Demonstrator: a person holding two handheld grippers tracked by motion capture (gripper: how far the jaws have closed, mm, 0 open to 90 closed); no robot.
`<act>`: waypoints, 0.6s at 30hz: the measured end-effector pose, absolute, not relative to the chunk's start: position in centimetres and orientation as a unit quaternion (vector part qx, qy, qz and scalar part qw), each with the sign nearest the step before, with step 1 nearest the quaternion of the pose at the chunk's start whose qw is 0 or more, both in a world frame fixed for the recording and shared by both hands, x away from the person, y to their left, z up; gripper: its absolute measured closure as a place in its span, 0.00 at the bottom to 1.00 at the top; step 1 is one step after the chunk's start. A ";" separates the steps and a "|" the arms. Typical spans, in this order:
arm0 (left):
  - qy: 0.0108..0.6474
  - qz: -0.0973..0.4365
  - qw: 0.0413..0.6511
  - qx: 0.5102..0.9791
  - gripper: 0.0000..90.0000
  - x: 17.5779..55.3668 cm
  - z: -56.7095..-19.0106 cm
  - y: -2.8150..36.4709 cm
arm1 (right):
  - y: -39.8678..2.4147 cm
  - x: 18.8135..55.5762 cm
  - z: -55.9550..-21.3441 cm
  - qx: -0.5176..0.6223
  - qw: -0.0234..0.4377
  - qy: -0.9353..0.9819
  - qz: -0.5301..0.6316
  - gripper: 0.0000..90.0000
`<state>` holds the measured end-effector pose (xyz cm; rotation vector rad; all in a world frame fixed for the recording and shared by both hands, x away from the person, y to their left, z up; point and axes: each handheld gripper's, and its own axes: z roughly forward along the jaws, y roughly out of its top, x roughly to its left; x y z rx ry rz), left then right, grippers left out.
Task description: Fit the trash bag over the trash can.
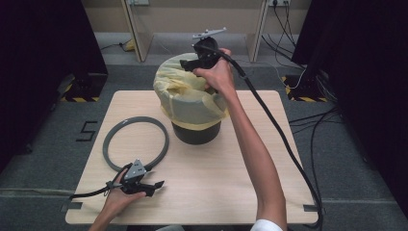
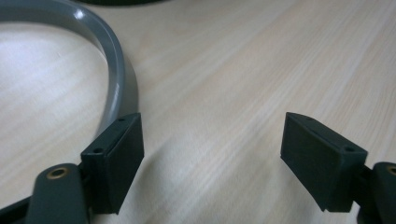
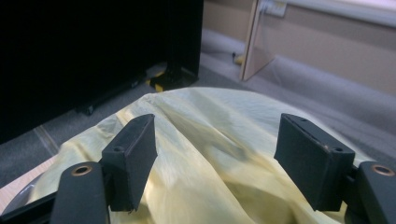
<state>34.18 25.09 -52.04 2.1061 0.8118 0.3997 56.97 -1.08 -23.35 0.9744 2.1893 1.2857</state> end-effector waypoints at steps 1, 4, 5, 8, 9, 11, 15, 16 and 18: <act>0.323 0.162 0.411 0.837 0.24 34.1 -52.1 25.0 | -0.5 57.5 -23.8 0.350 0.208 0.792 0.455 0.33; 0.324 0.159 0.384 0.850 0.24 34.2 -52.2 24.8 | 1.0 58.9 -25.3 0.358 0.201 0.804 0.431 0.33; 0.323 0.158 0.382 0.851 0.22 34.2 -52.2 24.8 | 1.5 59.3 -25.8 0.361 0.198 0.808 0.422 0.33; 0.324 0.156 0.384 0.850 0.22 34.2 -52.3 24.8 | 2.6 60.4 -27.1 0.365 0.196 0.816 0.403 0.33; 0.324 0.152 0.383 0.852 0.22 34.2 -52.2 24.8 | 2.8 60.7 -27.5 0.369 0.193 0.818 0.397 0.33; 0.325 0.149 0.385 0.851 0.22 34.3 -52.3 24.9 | 3.1 61.2 -28.3 0.372 0.186 0.823 0.387 0.34; 0.325 0.148 0.385 0.851 0.22 34.3 -52.3 24.9 | 3.6 61.9 -29.9 0.372 0.181 0.842 0.346 0.35; 0.325 0.148 0.386 0.851 0.22 34.3 -52.3 24.9 | 3.7 61.9 -30.2 0.370 0.182 0.845 0.340 0.35; 0.325 0.147 0.385 0.851 0.22 34.3 -52.3 24.9 | 3.8 62.0 -30.5 0.368 0.175 0.850 0.335 0.35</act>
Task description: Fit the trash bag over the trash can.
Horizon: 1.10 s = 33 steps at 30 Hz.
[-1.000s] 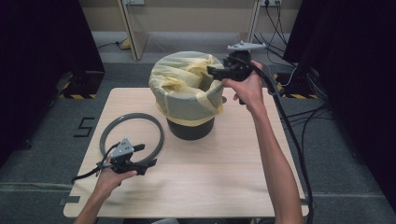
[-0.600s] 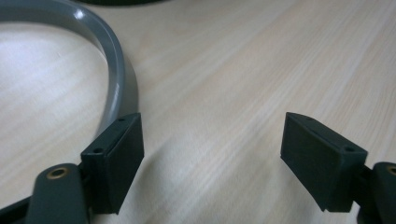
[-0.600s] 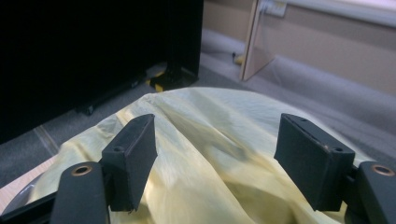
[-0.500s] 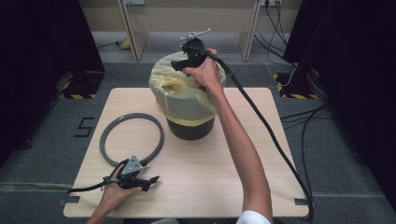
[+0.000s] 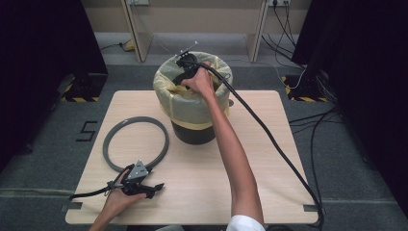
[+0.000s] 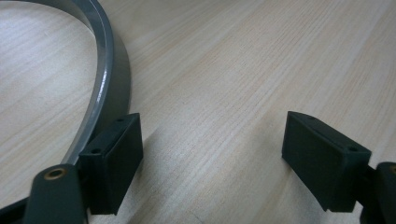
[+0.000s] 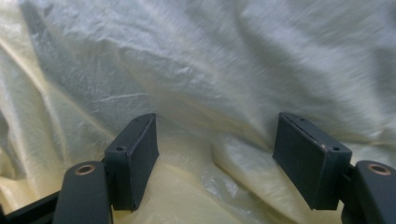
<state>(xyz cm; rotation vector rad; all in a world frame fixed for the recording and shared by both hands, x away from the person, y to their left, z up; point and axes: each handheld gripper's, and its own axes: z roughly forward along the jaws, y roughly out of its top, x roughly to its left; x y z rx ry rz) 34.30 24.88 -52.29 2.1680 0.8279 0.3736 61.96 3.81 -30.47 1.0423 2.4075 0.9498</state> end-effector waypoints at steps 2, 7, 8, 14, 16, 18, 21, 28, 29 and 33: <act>0.325 0.147 0.385 0.851 0.22 34.3 -52.3 24.9 | 3.7 61.8 -30.0 0.370 0.178 0.845 0.341 0.35; 0.325 0.143 0.383 0.853 0.22 34.3 -52.3 24.9 | 2.2 61.3 -27.2 0.380 0.183 0.814 0.399 0.35; 0.325 0.143 0.383 0.853 0.22 34.3 -52.3 24.9 | 1.6 61.3 -26.5 0.385 0.192 0.806 0.405 0.35; 0.325 0.144 0.385 0.852 0.22 34.3 -52.3 24.9 | -0.5 62.4 -26.3 0.425 0.209 0.789 0.391 0.34; 0.325 0.144 0.385 0.852 0.22 34.3 -52.3 24.9 | -0.7 62.8 -27.0 0.438 0.211 0.790 0.373 0.34; 0.324 0.146 0.386 0.851 0.22 34.3 -52.3 24.9 | -0.9 63.3 -27.9 0.449 0.209 0.790 0.361 0.35; 0.324 0.145 0.386 0.852 0.22 34.3 -52.3 24.9 | -1.1 63.8 -29.1 0.457 0.209 0.796 0.339 0.35; 0.323 0.145 0.386 0.852 0.22 34.3 -52.3 24.9 | -0.8 63.8 -29.8 0.453 0.206 0.807 0.318 0.36; 0.323 0.144 0.386 0.852 0.22 34.3 -52.3 24.9 | -0.8 63.5 -29.4 0.449 0.207 0.804 0.330 0.36; 0.324 0.141 0.386 0.852 0.22 34.3 -52.3 24.9 | -0.1 61.8 -27.8 0.420 0.197 0.798 0.385 0.36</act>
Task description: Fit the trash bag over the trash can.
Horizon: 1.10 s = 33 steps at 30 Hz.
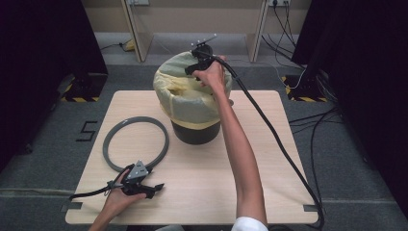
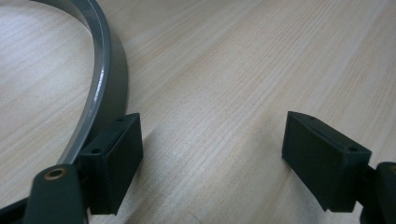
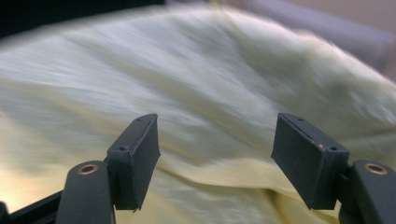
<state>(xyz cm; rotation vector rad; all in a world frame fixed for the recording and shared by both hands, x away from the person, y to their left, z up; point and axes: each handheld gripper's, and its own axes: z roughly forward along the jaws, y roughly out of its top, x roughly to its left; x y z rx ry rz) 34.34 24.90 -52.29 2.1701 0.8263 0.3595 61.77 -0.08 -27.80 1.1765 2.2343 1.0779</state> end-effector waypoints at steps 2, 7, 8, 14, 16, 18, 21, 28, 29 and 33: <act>0.324 0.141 0.385 0.852 0.22 34.3 -52.3 24.9 | 0.6 61.0 -27.5 0.402 0.190 0.808 0.386 0.35; 0.324 0.140 0.386 0.852 0.22 34.4 -52.3 24.9 | 2.5 59.5 -28.1 0.368 0.172 0.831 0.381 0.35; 0.325 0.140 0.386 0.852 0.22 34.4 -52.3 24.9 | 2.8 59.5 -28.4 0.365 0.172 0.835 0.375 0.36; 0.325 0.140 0.386 0.852 0.22 34.4 -52.3 24.9 | 3.7 60.2 -30.3 0.375 0.146 0.853 0.333 0.37; 0.325 0.140 0.386 0.852 0.22 34.4 -52.3 24.9 | 3.8 60.2 -30.5 0.371 0.135 0.856 0.334 0.37; 0.326 0.140 0.386 0.852 0.22 34.4 -52.3 24.9 | 3.6 60.1 -30.1 0.371 0.140 0.850 0.346 0.37; 0.325 0.140 0.386 0.852 0.22 34.4 -52.3 24.9 | 3.1 59.9 -28.9 0.373 0.150 0.834 0.377 0.37; 0.326 0.139 0.386 0.852 0.22 34.4 -52.3 24.9 | 1.9 59.6 -27.0 0.379 0.172 0.818 0.398 0.34; 0.326 0.139 0.386 0.852 0.22 34.4 -52.3 24.9 | 1.8 59.6 -27.0 0.379 0.173 0.817 0.399 0.34; 0.326 0.140 0.386 0.852 0.22 34.4 -52.3 24.9 | 1.8 60.1 -27.4 0.389 0.184 0.811 0.396 0.32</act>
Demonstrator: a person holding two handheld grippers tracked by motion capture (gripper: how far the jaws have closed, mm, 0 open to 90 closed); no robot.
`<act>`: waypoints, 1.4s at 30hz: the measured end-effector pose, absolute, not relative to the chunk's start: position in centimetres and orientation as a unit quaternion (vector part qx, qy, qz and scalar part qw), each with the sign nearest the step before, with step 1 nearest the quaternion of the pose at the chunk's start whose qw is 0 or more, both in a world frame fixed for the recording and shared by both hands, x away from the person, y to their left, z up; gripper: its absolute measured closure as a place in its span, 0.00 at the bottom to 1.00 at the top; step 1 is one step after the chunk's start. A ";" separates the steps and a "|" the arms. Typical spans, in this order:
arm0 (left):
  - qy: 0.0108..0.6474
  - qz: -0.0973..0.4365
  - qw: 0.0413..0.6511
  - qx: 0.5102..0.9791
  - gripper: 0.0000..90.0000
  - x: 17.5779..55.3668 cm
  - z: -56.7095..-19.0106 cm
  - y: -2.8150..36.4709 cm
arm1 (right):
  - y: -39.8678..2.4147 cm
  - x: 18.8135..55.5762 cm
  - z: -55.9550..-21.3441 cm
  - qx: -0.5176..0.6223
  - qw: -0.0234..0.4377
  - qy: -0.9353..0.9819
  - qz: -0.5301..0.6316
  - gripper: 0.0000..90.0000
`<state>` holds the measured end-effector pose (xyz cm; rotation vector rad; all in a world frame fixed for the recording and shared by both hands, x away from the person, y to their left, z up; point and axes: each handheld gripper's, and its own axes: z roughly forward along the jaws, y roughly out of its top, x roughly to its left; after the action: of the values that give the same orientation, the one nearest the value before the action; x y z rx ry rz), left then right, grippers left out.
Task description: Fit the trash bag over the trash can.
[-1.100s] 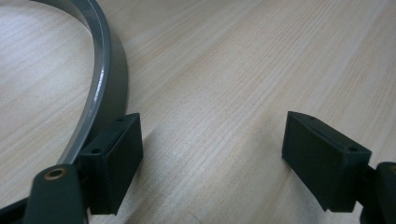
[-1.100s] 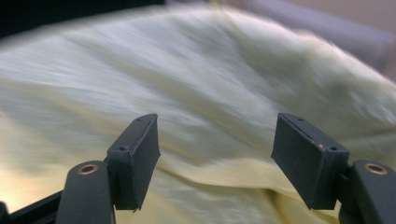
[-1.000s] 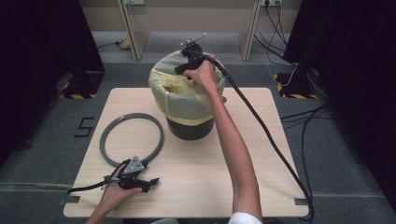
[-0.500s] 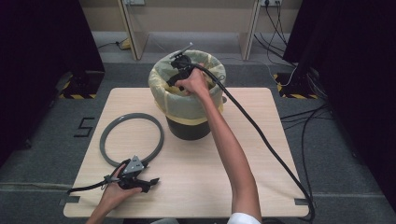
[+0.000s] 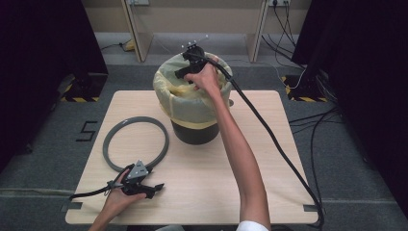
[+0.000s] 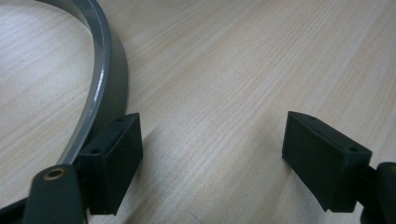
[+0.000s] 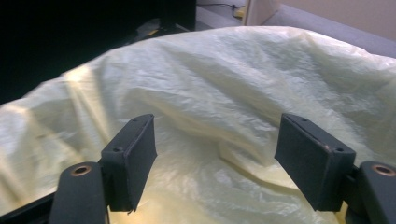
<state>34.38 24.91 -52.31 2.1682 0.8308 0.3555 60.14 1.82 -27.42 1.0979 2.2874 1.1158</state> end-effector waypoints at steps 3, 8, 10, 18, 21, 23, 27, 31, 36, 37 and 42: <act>0.326 0.140 0.386 0.852 0.22 34.4 -52.3 24.9 | 1.8 60.9 -28.1 0.402 0.185 0.810 0.383 0.32; 0.327 0.139 0.386 0.851 0.22 34.4 -52.3 24.9 | 1.9 61.8 -29.5 0.410 0.175 0.819 0.361 0.32; 0.325 0.139 0.386 0.852 0.21 34.4 -52.3 24.9 | 1.9 61.8 -29.4 0.410 0.174 0.818 0.365 0.31; 0.325 0.138 0.387 0.852 0.21 34.4 -52.3 24.9 | -0.8 59.4 -24.7 0.395 0.200 0.786 0.431 0.31; 0.324 0.137 0.387 0.852 0.20 34.4 -52.3 24.9 | -2.6 58.2 -23.1 0.396 0.212 0.776 0.443 0.31; 0.324 0.137 0.386 0.853 0.20 34.4 -52.3 24.9 | -4.0 57.5 -22.5 0.394 0.221 0.771 0.449 0.31; 0.324 0.137 0.386 0.853 0.20 34.4 -52.3 24.9 | -7.5 56.0 -22.2 0.398 0.235 0.761 0.454 0.30; 0.324 0.136 0.385 0.853 0.19 34.4 -52.3 24.9 | -10.8 54.7 -22.8 0.406 0.246 0.753 0.456 0.30; 0.323 0.135 0.385 0.854 0.19 34.4 -52.3 24.9 | -14.7 52.9 -24.8 0.416 0.254 0.745 0.455 0.29; 0.323 0.135 0.385 0.854 0.19 34.4 -52.3 24.9 | -15.5 52.5 -25.4 0.419 0.255 0.741 0.458 0.29; 0.323 0.135 0.387 0.853 0.19 34.4 -52.3 24.8 | -18.0 50.9 -28.0 0.424 0.254 0.735 0.464 0.27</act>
<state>34.44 24.84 -52.34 2.1716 0.8223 0.3444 50.90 -17.99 -27.96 1.1514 1.9985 1.2616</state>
